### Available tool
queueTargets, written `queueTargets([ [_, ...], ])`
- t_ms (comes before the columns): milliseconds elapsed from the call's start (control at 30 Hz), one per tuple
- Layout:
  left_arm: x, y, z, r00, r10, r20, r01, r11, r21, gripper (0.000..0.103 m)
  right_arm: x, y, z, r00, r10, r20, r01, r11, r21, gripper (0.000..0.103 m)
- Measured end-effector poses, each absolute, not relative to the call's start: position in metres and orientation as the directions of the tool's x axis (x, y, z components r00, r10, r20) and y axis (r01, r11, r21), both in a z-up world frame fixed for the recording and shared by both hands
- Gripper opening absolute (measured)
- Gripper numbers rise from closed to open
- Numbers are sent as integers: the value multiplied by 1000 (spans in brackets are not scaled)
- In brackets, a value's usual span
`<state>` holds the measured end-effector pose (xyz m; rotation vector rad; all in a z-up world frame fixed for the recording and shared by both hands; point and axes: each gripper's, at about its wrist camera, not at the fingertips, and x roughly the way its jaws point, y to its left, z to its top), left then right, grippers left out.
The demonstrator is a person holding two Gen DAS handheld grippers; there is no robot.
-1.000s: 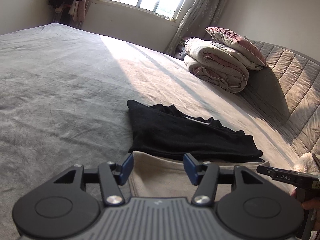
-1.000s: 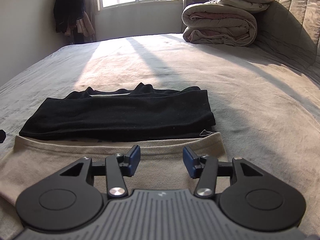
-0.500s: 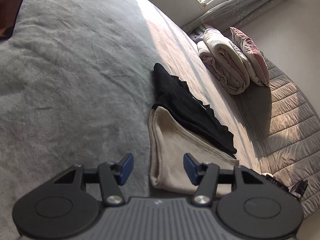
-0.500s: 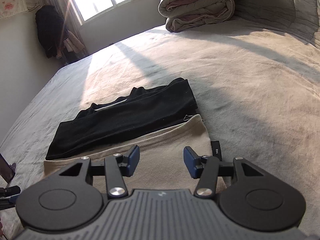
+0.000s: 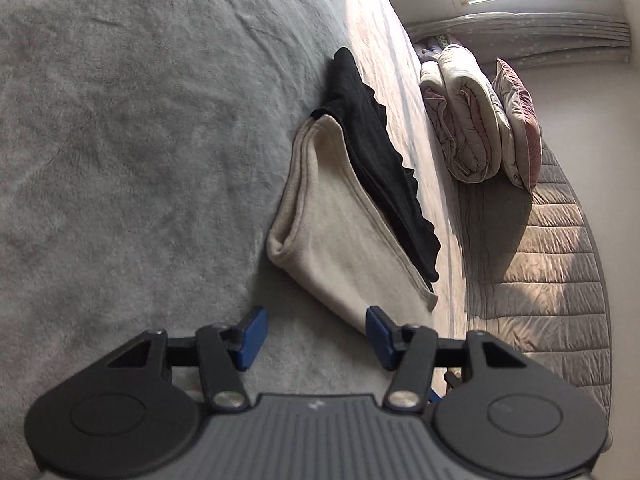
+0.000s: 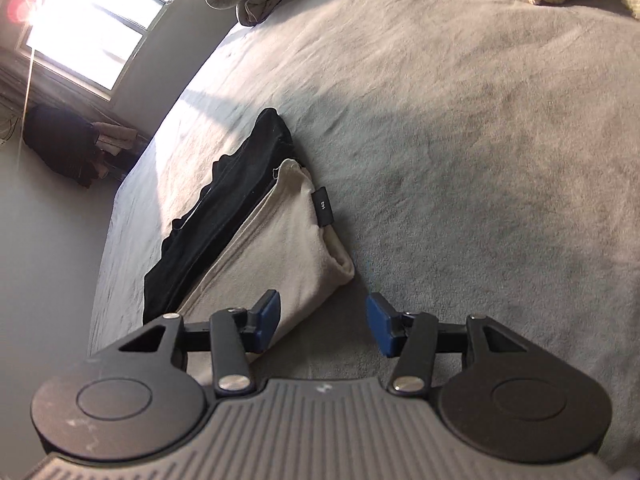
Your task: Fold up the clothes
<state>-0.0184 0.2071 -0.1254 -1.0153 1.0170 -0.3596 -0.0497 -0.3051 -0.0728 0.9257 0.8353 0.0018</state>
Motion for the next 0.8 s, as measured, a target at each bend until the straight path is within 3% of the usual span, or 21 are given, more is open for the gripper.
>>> queueTargets([
  [67,-18,200,-130,564,-642,-519,-217,491,-844,53,-47,-300,-84,698,374,-611,330,588,738,49],
  [200,-21,194,-139,678,-567,-467,-262,407,-875,48,-37,-292,-102,719,361,-594,333,572,750,27],
  [400,-15,191,-148,740,-498,-452,-316,336,-887,23,-29,-302,-109,794,318,-518,350,457,818,26],
  [467,-15,190,-148,746,-493,-448,-325,318,-891,10,-27,-303,-110,804,304,-511,363,429,827,19],
  [600,-17,195,-138,772,-498,-396,-300,264,-917,7,-28,-307,-101,819,314,-480,374,341,862,12],
  [800,-15,196,-116,822,-485,-297,-242,175,-954,7,-26,-310,-81,863,315,-395,330,240,913,11],
])
